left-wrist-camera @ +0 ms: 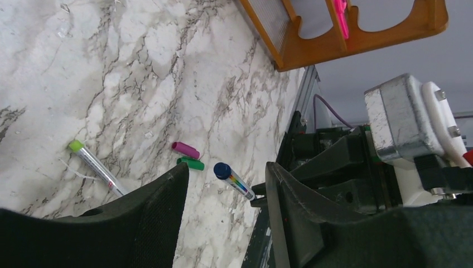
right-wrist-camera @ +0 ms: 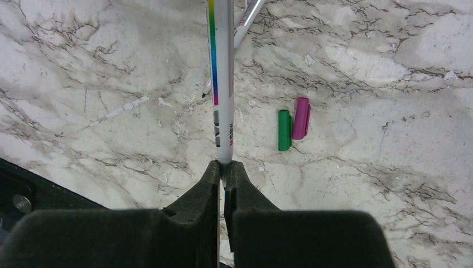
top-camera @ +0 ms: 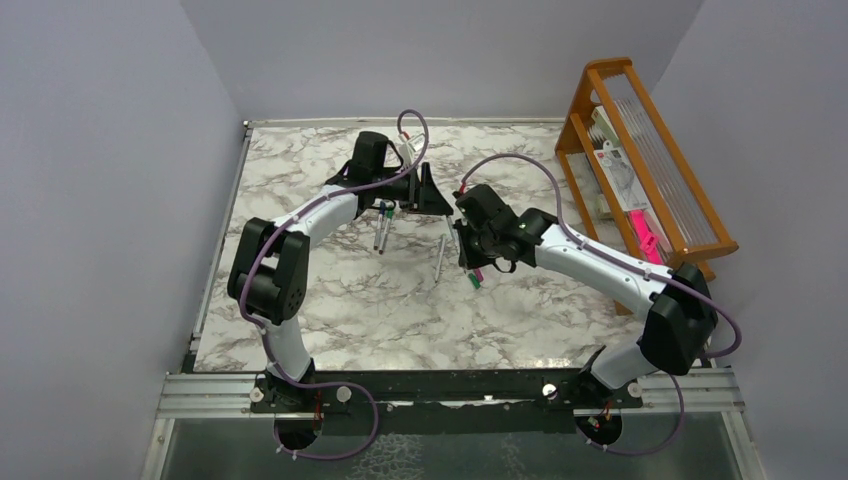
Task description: Insert the pens into the pen caps
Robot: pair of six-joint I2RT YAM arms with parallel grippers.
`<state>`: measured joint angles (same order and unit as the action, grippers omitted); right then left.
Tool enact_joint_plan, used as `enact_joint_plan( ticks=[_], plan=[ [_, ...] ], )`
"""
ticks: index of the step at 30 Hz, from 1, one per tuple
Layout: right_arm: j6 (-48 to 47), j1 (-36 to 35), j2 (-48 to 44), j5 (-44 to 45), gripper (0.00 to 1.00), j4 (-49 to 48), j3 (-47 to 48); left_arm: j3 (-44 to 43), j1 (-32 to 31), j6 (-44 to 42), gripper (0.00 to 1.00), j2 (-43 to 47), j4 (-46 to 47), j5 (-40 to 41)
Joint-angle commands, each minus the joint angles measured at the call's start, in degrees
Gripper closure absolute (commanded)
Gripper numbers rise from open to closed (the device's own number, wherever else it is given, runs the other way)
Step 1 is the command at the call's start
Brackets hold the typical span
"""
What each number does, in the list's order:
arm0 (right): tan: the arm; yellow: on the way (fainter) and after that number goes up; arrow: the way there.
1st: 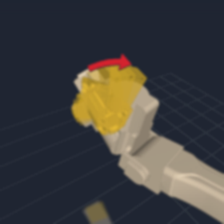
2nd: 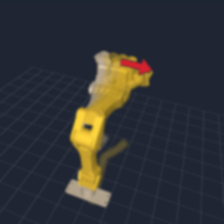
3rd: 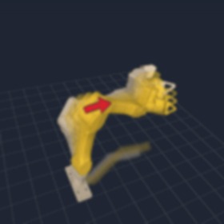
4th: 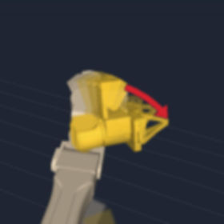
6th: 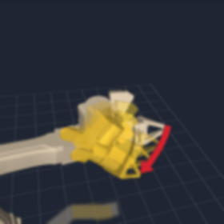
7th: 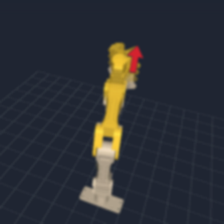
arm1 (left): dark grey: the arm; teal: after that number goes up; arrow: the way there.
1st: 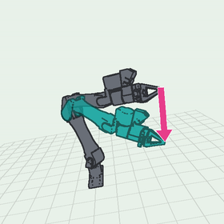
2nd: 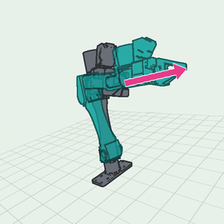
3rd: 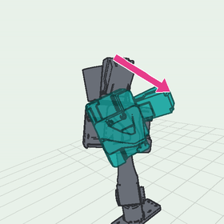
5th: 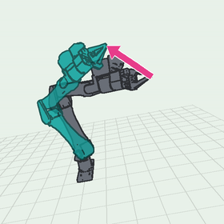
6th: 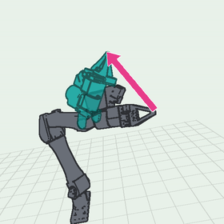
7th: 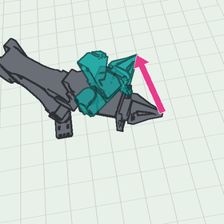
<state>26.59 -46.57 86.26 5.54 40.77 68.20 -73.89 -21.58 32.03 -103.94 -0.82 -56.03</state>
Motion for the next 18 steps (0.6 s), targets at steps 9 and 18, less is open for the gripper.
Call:
enact_joint_plan(
  ticks=[9, 18],
  plan=[
    [-2.19, -0.15, 1.16, 1.44, 0.99, -0.92, 3.97, -1.01, -0.32, -3.52, 0.47, -0.88, -2.99, -7.52],
    [-2.76, -0.15, 1.7, 1.22, 0.99, -0.78, 4.77, -1.39, -1.7, -3.54, 0.54, -2.17, -3.72, -9.1]
  ],
)
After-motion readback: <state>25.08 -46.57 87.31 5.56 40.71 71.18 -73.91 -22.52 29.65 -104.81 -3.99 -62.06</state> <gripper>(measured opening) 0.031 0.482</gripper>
